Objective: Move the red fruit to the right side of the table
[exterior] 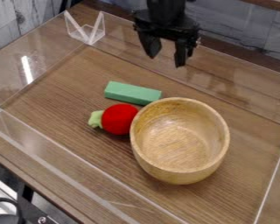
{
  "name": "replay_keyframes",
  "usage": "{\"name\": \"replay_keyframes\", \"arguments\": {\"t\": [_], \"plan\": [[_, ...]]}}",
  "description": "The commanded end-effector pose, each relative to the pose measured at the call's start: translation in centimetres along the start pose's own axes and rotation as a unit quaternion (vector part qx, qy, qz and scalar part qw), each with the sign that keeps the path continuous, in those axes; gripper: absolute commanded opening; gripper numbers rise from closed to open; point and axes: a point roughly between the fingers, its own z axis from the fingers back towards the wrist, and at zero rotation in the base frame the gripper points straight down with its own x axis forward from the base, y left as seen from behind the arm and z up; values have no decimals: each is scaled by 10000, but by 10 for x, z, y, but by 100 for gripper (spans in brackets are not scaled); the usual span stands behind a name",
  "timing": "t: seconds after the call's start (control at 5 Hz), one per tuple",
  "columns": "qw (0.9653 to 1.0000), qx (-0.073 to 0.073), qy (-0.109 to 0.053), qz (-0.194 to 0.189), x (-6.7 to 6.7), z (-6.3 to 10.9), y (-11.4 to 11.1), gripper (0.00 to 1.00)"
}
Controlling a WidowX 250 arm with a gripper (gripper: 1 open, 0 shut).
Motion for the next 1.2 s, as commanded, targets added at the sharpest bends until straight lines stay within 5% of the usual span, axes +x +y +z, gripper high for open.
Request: {"name": "replay_keyframes", "arguments": {"t": [0.0,0.6,1.0], "plan": [[9991,-50,-39,-422,-5,10,1,100],[9966,-115,474,-667,-28,-12,8,100],[9900,-141,615,-1263,-55,-4,31,100]]}}
